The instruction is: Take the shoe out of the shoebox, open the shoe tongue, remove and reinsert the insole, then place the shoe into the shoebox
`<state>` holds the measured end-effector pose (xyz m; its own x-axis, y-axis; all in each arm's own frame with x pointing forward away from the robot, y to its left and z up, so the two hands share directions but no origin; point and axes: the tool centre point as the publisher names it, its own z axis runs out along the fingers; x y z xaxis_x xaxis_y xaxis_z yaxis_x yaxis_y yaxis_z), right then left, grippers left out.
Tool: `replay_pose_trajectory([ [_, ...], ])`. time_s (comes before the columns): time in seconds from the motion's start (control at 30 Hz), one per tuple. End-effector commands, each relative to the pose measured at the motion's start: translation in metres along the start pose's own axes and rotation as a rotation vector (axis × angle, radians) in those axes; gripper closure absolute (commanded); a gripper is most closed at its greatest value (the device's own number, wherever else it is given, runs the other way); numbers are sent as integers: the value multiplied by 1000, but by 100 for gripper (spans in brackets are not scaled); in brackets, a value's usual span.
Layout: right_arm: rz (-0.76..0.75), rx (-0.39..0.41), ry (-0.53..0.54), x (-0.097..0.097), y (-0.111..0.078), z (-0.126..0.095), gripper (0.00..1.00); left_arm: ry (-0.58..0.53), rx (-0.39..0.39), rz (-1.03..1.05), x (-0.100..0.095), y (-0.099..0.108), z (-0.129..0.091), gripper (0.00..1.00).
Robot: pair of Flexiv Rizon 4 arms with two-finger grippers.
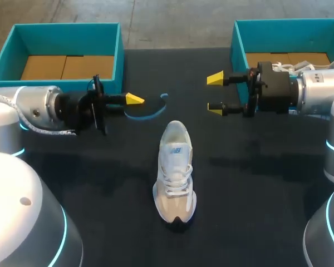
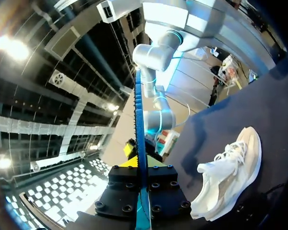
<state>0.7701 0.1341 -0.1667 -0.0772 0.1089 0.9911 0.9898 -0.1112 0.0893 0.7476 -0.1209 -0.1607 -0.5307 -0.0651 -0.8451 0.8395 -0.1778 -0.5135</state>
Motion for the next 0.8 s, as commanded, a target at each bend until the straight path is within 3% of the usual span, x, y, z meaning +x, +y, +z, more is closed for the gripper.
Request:
replay_pose_trajectory([
  [0.03,-1,-4,-1,0,-2,1,0,-5,38,-38,1,13,0,100],
  [0.2,-1,-4,-1,0,-2,1,0,7,74,-110,-1,15,9,100],
  [0.33,-1,-4,-1,0,-2,1,0,-92,177,-262,-6,16,13,100],
  [0.8,-1,-4,-1,0,-2,1,0,-99,166,-273,-7,18,13,100],
])
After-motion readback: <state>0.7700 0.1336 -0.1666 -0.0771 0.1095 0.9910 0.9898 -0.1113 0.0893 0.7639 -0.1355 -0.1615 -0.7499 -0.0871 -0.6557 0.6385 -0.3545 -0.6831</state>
